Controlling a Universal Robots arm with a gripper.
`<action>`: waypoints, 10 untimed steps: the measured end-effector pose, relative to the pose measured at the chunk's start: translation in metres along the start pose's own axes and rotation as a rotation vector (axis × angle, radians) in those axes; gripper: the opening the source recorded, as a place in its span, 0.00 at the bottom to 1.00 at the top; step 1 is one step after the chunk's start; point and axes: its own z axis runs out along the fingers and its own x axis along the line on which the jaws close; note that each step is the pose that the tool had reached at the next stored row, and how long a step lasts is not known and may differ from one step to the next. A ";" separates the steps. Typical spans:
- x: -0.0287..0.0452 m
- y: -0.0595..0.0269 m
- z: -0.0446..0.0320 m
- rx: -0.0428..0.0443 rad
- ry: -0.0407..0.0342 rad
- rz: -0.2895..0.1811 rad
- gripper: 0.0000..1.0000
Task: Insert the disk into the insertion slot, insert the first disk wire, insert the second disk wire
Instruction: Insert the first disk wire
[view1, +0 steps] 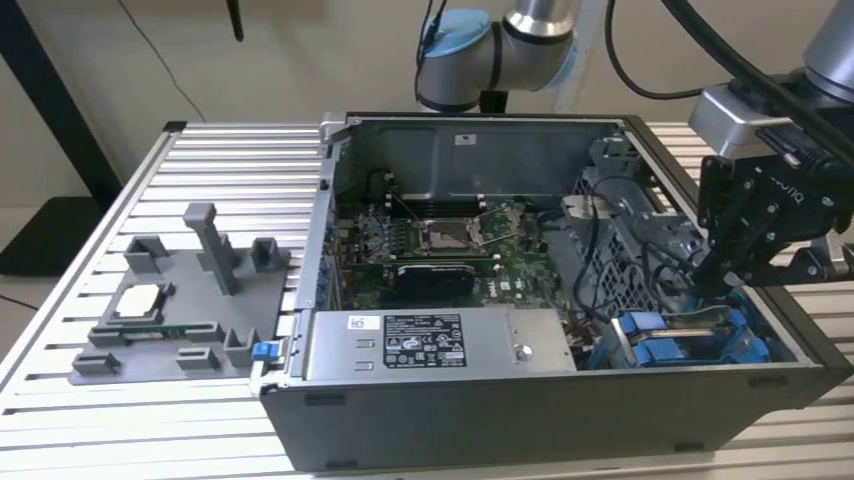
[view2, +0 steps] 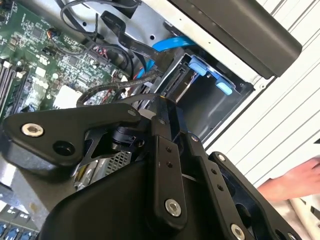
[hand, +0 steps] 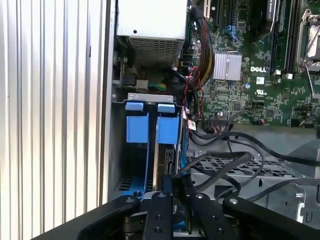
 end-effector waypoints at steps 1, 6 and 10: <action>0.0000 0.0000 0.0000 0.0000 -0.0001 0.000 0.00; 0.0007 -0.0022 0.0034 -0.0029 -0.0001 0.002 0.00; 0.0012 -0.0088 0.0071 -0.0159 -0.0019 0.002 0.00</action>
